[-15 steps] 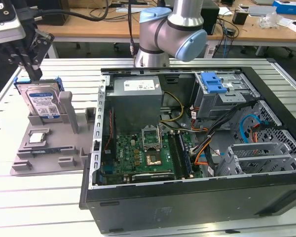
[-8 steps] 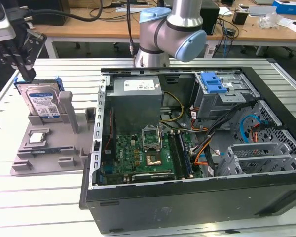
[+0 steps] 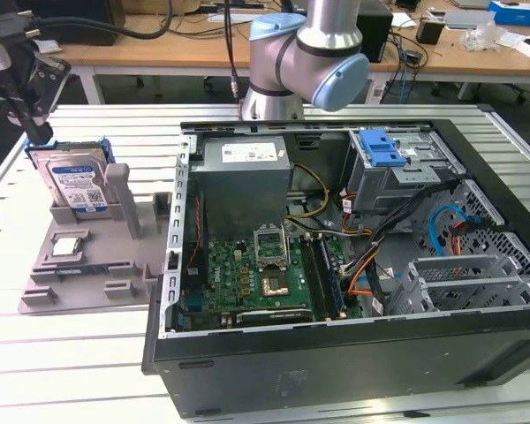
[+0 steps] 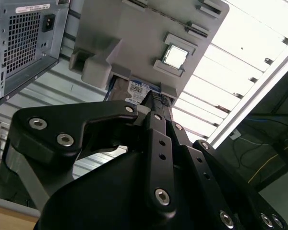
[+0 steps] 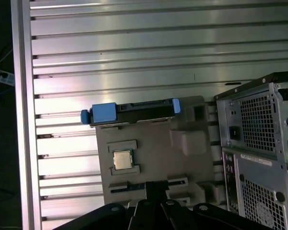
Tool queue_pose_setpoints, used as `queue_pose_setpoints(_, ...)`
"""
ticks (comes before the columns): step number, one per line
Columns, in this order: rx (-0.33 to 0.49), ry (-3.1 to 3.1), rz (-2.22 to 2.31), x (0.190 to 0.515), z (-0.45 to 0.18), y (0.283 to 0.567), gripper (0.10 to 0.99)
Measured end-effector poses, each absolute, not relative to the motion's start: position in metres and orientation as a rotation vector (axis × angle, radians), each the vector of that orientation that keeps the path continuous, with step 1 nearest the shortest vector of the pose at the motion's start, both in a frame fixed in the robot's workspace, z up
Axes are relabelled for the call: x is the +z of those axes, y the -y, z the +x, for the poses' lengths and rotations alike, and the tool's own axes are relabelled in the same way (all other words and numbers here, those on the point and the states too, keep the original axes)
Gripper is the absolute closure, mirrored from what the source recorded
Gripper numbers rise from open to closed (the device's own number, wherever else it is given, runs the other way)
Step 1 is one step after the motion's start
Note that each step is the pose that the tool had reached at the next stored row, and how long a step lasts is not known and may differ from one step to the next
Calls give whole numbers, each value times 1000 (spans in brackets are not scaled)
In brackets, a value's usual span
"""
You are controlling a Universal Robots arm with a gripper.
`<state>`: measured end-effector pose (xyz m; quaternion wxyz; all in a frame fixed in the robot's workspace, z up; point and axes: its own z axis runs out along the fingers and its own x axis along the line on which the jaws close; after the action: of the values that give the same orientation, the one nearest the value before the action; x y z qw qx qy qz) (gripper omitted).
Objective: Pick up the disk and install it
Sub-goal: 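Reach for the disk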
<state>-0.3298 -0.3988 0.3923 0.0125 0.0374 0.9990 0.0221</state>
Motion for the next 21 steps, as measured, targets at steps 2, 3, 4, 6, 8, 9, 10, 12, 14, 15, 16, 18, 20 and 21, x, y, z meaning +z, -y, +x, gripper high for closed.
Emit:
queue_pose_setpoints(2,69,-3114,117,392,-332,399,980)
queue_pose_setpoints(3,69,-3114,117,392,-334,399,980)
queue_pose_setpoints(4,69,-3114,117,392,-335,399,980)
queue_pose_setpoints(6,69,-3114,117,392,-339,399,980)
queue_pose_setpoints(8,69,-3114,117,392,-344,399,980)
queue_pose_setpoints(9,69,-3114,117,392,-345,399,980)
queue_pose_setpoints(10,69,-3114,116,392,-348,399,980)
queue_pose_setpoints(12,69,-3114,117,392,-350,399,980)
queue_pose_setpoints(14,69,-3114,117,392,-354,399,980)
queue_pose_setpoints(15,69,-3114,117,392,-356,399,980)
queue_pose_setpoints(16,69,-3114,117,392,-358,399,980)
queue_pose_setpoints(18,69,-3114,117,392,-363,397,980)
queue_pose_setpoints(20,68,-3114,116,392,-364,393,980)
queue_pose_setpoints(21,67,-3114,117,391,-365,388,980)
